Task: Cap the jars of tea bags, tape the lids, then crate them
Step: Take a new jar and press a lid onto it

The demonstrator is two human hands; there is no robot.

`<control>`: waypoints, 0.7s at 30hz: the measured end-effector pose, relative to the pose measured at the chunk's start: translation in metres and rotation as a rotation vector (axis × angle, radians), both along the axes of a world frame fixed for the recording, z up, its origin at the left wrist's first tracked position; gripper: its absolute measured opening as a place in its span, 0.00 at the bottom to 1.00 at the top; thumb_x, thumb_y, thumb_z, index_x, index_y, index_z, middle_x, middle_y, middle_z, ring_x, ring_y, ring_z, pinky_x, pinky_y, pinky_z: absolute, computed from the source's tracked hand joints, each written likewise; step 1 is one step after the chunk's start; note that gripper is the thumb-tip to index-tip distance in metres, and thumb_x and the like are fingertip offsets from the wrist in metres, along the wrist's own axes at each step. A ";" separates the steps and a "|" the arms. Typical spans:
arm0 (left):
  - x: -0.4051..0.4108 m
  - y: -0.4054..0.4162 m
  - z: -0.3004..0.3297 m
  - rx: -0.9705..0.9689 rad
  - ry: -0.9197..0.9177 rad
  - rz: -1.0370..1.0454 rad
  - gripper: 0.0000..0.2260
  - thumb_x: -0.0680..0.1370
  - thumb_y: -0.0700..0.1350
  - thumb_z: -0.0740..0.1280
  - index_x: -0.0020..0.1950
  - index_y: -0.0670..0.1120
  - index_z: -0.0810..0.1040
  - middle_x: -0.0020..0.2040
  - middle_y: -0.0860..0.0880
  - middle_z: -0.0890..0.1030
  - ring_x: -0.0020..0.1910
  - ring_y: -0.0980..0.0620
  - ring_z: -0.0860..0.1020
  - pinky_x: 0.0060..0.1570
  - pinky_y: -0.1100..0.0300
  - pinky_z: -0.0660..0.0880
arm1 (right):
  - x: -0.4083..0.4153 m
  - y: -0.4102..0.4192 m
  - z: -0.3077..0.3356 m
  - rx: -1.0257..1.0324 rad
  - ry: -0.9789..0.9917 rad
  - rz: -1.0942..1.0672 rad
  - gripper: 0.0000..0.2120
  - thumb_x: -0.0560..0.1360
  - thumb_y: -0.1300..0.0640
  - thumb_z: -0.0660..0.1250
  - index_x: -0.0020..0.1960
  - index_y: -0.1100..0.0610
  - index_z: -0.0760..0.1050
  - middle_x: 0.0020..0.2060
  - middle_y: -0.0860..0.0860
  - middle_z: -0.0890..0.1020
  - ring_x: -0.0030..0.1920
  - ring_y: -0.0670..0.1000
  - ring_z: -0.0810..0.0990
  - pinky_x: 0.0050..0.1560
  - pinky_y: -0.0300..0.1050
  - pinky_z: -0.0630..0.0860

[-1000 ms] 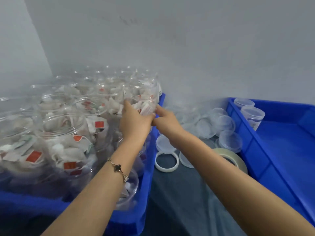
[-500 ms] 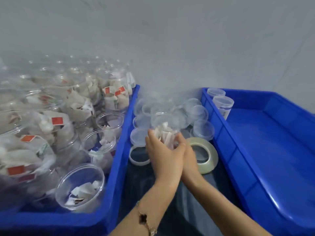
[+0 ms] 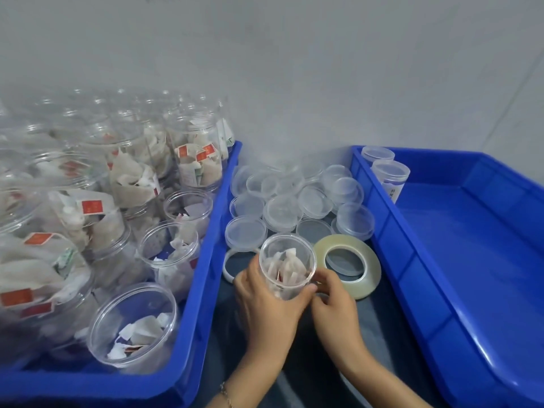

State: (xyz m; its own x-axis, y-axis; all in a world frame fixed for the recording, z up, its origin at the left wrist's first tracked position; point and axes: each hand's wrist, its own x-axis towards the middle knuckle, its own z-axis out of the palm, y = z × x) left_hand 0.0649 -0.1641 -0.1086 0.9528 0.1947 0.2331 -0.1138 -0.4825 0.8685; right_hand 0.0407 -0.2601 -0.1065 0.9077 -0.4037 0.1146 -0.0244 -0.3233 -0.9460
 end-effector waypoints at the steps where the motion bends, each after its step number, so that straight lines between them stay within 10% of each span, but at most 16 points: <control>1: 0.000 0.001 -0.005 -0.043 -0.005 -0.010 0.46 0.55 0.56 0.80 0.68 0.42 0.67 0.59 0.44 0.72 0.58 0.45 0.73 0.55 0.53 0.73 | 0.002 0.000 0.000 -0.012 0.002 0.006 0.23 0.70 0.75 0.59 0.50 0.47 0.75 0.46 0.43 0.82 0.43 0.38 0.80 0.44 0.29 0.73; 7: 0.010 0.012 -0.010 -0.149 0.064 -0.118 0.45 0.52 0.65 0.75 0.63 0.49 0.65 0.50 0.61 0.75 0.51 0.54 0.80 0.47 0.61 0.76 | 0.037 -0.019 -0.001 -0.484 0.099 0.229 0.08 0.74 0.60 0.64 0.52 0.53 0.76 0.49 0.48 0.80 0.52 0.49 0.77 0.52 0.45 0.74; 13: 0.011 0.018 -0.012 -0.047 0.026 -0.133 0.48 0.52 0.70 0.68 0.67 0.48 0.66 0.53 0.61 0.71 0.53 0.54 0.78 0.48 0.63 0.73 | 0.062 -0.029 -0.036 -1.144 0.102 0.308 0.21 0.81 0.48 0.53 0.72 0.51 0.62 0.69 0.45 0.65 0.71 0.49 0.61 0.66 0.42 0.61; 21: 0.013 0.019 -0.015 0.013 0.016 -0.085 0.42 0.55 0.66 0.74 0.64 0.49 0.69 0.50 0.61 0.74 0.49 0.53 0.80 0.34 0.76 0.65 | 0.062 -0.031 -0.046 -1.094 0.026 0.289 0.20 0.80 0.47 0.55 0.71 0.48 0.65 0.66 0.43 0.71 0.72 0.48 0.60 0.69 0.43 0.58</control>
